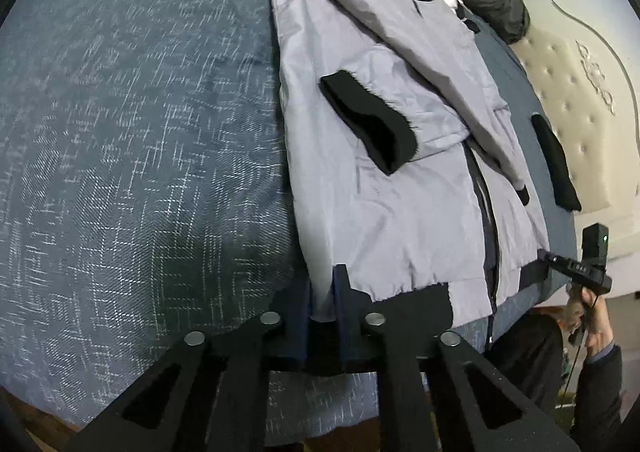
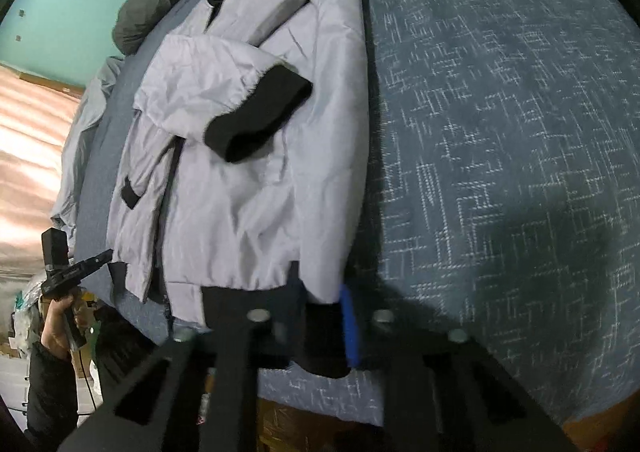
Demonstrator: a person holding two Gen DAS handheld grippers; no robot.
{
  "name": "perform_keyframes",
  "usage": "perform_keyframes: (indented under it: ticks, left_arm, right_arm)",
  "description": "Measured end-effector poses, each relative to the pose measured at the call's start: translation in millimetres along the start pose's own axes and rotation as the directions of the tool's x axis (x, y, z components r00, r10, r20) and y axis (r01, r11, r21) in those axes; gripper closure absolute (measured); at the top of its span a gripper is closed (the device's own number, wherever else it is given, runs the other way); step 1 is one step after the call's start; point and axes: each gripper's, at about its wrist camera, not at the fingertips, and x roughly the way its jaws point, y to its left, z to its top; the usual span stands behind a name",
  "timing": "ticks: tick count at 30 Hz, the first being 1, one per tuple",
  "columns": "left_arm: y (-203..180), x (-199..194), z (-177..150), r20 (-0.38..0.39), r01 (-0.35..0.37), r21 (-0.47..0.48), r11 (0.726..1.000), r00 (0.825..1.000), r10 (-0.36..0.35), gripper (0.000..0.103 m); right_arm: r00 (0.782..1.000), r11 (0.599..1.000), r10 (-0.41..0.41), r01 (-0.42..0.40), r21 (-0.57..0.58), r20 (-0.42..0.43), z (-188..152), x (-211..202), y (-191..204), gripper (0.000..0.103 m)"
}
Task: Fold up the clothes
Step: 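Grasp the black hem band with the left tool while the right tool holds the hem, then lift the jacket by its black hem band with both tools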
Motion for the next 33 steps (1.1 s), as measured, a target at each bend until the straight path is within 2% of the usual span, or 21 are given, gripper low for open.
perform_keyframes:
  ticks: [5, 9, 11, 13, 14, 15, 23, 24, 25, 27, 28, 33]
  left_arm:
    - [-6, -4, -4, -0.005, 0.005, 0.01, 1.0, 1.0, -0.005, 0.093]
    - [-1, 6, -5, -0.017, 0.025, -0.035, 0.999, 1.0, -0.026, 0.091]
    - [3, 2, -10, -0.019, 0.034, -0.046, 0.998, 0.999, -0.034, 0.085]
    - [7, -2, -16, -0.021, 0.038, -0.04, 0.998, 0.999, -0.039, 0.072]
    - [10, -5, -18, -0.023, 0.044, -0.043, 0.998, 0.999, -0.045, 0.061]
    - [13, -9, -20, -0.024, 0.051, -0.047, 0.998, 0.998, -0.052, 0.056]
    - [7, -15, -25, -0.004, 0.073, -0.015, 0.997, 0.997, -0.073, 0.058]
    - [5, -16, -25, 0.0, 0.074, -0.01, 0.997, 0.997, -0.074, 0.069]
    - [4, -17, -26, 0.004, 0.076, -0.004, 0.997, 0.997, -0.076, 0.076]
    - [2, -19, -27, 0.011, 0.078, 0.006, 0.997, 0.997, -0.079, 0.084]
    - [0, -20, -27, 0.015, 0.08, 0.012, 0.997, 0.997, -0.08, 0.088]
    - [-6, -25, -29, 0.033, 0.086, 0.039, 0.995, 0.996, -0.088, 0.089]
  right_arm:
    - [0.999, 0.999, -0.011, 0.012, -0.044, 0.035, -4, -23, 8, 0.092]
    - [1.0, 0.999, 0.002, -0.002, -0.036, 0.009, -9, -17, 8, 0.092]
    - [1.0, 1.0, 0.013, -0.013, -0.006, 0.006, -9, -13, 3, 0.09]
    - [0.999, 0.999, 0.033, -0.033, 0.013, -0.004, -10, -12, -2, 0.088]
    - [0.999, 0.999, 0.036, -0.036, 0.014, -0.011, -12, -11, -4, 0.087]
    - [0.999, 0.999, 0.031, -0.031, 0.009, -0.018, -13, -11, -4, 0.085]
    - [0.999, 0.999, 0.04, -0.04, 0.002, -0.01, -18, -12, -4, 0.083]
    - [0.999, 0.999, 0.035, -0.035, -0.004, -0.012, -19, -12, -3, 0.082]
    - [1.0, 0.999, 0.029, -0.029, -0.013, -0.008, -19, -13, -2, 0.082]
    - [1.0, 0.999, 0.028, -0.028, -0.03, 0.01, -20, -15, 2, 0.083]
    - [0.999, 0.999, 0.031, -0.03, -0.037, 0.019, -20, -16, 4, 0.088]
    - [0.998, 0.996, 0.042, -0.037, -0.075, 0.055, -20, -30, 16, 0.094]
